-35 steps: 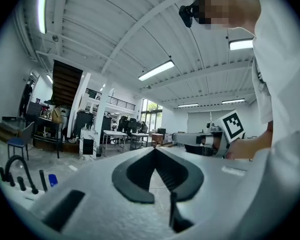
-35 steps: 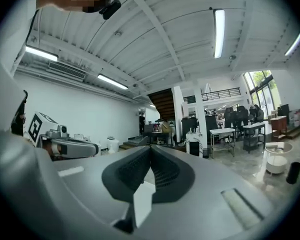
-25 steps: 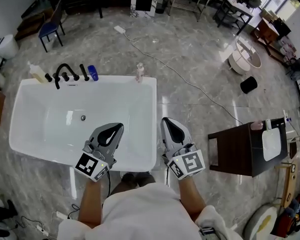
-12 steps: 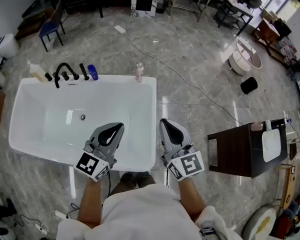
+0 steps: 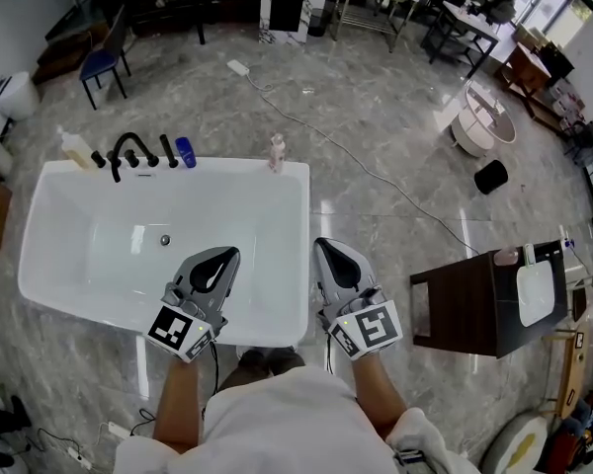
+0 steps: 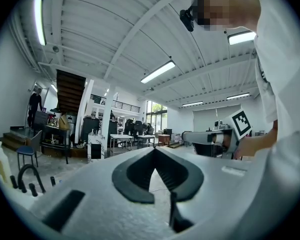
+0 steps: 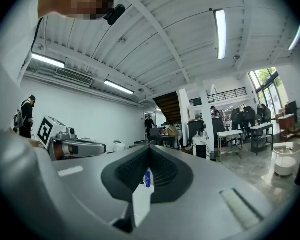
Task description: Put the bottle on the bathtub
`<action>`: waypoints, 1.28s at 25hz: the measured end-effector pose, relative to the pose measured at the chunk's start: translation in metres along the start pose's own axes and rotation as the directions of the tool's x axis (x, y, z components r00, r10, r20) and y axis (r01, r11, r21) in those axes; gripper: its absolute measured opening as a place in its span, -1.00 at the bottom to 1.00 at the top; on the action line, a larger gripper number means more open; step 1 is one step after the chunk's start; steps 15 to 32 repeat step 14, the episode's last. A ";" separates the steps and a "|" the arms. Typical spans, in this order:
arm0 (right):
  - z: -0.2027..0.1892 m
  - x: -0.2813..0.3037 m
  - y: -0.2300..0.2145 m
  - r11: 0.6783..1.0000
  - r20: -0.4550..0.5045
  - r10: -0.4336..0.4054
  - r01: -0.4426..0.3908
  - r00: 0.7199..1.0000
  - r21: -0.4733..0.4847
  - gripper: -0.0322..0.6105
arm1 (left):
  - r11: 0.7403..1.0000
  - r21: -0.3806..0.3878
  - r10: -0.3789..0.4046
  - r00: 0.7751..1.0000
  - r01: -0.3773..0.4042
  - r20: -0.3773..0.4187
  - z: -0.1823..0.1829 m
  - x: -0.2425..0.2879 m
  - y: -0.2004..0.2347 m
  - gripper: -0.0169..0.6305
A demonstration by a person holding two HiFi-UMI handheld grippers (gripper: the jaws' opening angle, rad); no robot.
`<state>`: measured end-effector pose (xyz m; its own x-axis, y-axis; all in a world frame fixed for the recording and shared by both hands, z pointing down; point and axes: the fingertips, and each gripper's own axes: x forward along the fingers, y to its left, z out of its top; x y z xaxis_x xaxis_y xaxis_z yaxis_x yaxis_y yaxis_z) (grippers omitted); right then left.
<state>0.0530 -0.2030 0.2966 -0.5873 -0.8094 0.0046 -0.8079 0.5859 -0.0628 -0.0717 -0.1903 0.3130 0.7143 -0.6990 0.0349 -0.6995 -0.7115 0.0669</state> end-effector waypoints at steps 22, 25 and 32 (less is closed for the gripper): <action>-0.003 0.003 0.014 0.999 -0.011 0.035 -0.035 0.999 -0.002 -0.89 | 1.000 -0.008 0.026 1.000 -0.026 0.006 0.000 -0.012 0.000 -0.94; -0.003 0.003 0.014 0.999 -0.011 0.035 -0.035 0.999 -0.002 -0.89 | 1.000 -0.008 0.026 1.000 -0.026 0.006 0.000 -0.012 0.000 -0.94; -0.003 0.003 0.014 0.999 -0.011 0.035 -0.035 0.999 -0.002 -0.89 | 1.000 -0.008 0.026 1.000 -0.026 0.006 0.000 -0.012 0.000 -0.94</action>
